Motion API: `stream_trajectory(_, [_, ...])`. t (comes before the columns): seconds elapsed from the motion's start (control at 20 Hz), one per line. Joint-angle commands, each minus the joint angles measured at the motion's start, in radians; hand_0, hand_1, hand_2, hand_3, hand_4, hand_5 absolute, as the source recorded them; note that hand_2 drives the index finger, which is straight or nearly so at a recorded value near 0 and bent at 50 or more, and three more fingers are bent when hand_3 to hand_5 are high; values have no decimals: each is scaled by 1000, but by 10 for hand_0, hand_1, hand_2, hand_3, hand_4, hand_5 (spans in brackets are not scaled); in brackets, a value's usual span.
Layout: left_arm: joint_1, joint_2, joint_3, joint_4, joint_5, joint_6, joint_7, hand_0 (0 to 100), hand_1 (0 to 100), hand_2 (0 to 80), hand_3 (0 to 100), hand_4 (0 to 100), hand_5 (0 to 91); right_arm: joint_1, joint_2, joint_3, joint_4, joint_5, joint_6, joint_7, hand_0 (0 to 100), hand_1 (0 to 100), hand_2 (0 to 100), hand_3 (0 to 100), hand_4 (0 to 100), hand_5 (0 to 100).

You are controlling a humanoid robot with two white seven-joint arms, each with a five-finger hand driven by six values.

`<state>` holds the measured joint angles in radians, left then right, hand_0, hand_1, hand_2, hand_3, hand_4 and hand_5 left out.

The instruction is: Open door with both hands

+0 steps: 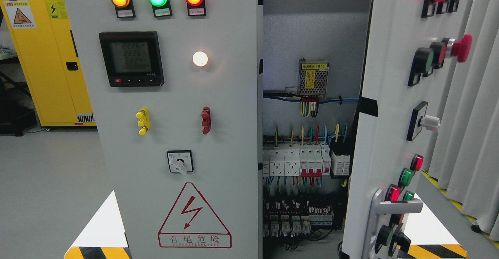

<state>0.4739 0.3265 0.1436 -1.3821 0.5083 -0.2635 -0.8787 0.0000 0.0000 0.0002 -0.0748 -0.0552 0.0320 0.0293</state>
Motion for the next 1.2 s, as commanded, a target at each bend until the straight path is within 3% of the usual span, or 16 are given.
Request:
stream_trajectory(0.0, [-9,189,80,-471,108,38,-20,55,120,131,371,225,0,34,15,0,-2,0,0,-3,214,108,0,0,0,0])
stream_trajectory(0.3, [-110,454,83,-495,338,125,-16,10,97,82,318,181,0,37,14,0,0,0,0,-2,214,108,0,0,0,0])
stream_trajectory(0.55, [-123,696,82,-497,524,121,16,7,97,72,306,157,0,37,15,0,0,0,2,-2,215,107,0,0,0,0])
stream_trajectory(0.7, [-171,872,77,-489,688,122,46,6,97,65,297,147,0,37,14,0,1,0,2,-2,215,107,0,0,0,0])
stream_trajectory(0.9, [-179,1051,76,-480,829,119,47,12,110,60,287,120,0,37,14,0,1,0,0,-2,215,107,0,0,0,0])
stream_trajectory(1.15, [-185,1121,71,-480,887,119,47,29,127,60,272,90,0,35,9,0,1,0,0,-2,214,107,0,0,0,0])
